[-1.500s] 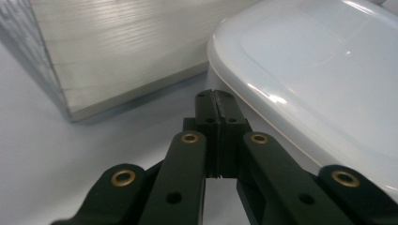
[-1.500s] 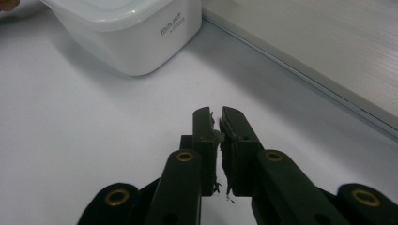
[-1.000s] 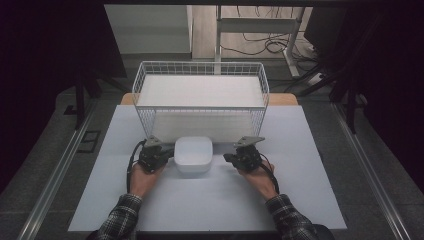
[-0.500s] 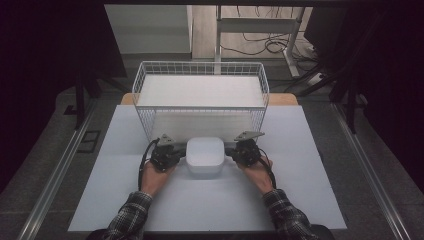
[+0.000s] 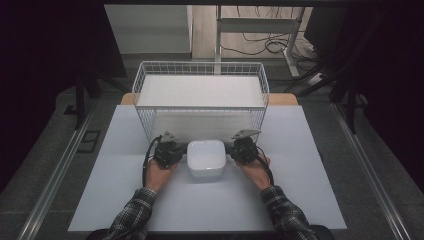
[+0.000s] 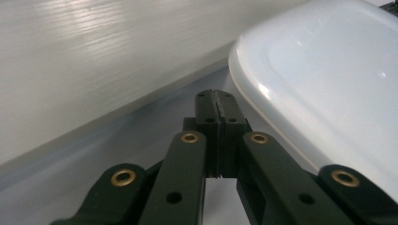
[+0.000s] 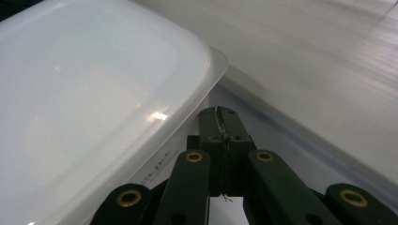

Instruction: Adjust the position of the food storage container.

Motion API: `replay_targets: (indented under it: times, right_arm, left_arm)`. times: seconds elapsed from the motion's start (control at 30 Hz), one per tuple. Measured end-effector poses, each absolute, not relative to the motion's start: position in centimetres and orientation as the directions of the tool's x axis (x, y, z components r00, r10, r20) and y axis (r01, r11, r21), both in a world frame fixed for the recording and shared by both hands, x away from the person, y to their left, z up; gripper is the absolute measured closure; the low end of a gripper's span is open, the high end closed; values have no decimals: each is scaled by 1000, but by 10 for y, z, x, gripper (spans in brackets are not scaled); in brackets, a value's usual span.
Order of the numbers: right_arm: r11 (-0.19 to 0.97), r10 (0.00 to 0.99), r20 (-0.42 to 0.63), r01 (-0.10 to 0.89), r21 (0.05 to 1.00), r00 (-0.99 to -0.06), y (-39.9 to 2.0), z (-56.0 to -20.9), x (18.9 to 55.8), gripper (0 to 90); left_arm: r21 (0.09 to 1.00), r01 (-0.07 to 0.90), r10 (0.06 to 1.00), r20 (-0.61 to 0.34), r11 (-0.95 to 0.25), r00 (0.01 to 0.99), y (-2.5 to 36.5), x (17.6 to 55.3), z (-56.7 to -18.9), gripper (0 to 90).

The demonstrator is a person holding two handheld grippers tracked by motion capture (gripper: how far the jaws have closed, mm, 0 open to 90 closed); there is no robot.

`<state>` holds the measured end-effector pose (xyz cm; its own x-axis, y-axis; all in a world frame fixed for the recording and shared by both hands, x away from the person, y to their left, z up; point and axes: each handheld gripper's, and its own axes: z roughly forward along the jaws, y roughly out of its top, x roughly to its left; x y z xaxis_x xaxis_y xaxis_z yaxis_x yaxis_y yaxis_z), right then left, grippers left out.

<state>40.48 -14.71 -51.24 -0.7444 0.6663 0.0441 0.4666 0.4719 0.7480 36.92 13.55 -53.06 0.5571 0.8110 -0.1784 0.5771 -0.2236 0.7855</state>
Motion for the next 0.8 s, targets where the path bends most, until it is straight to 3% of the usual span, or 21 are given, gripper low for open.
replay_targets:
  times: [0.8]
  right_arm:
    - [526, 624, 59, 475, 706, -779, -154, -504, 353, 884]
  left_arm:
    - [751, 602, 790, -183, -273, 586, 132, 324, -525, 898]
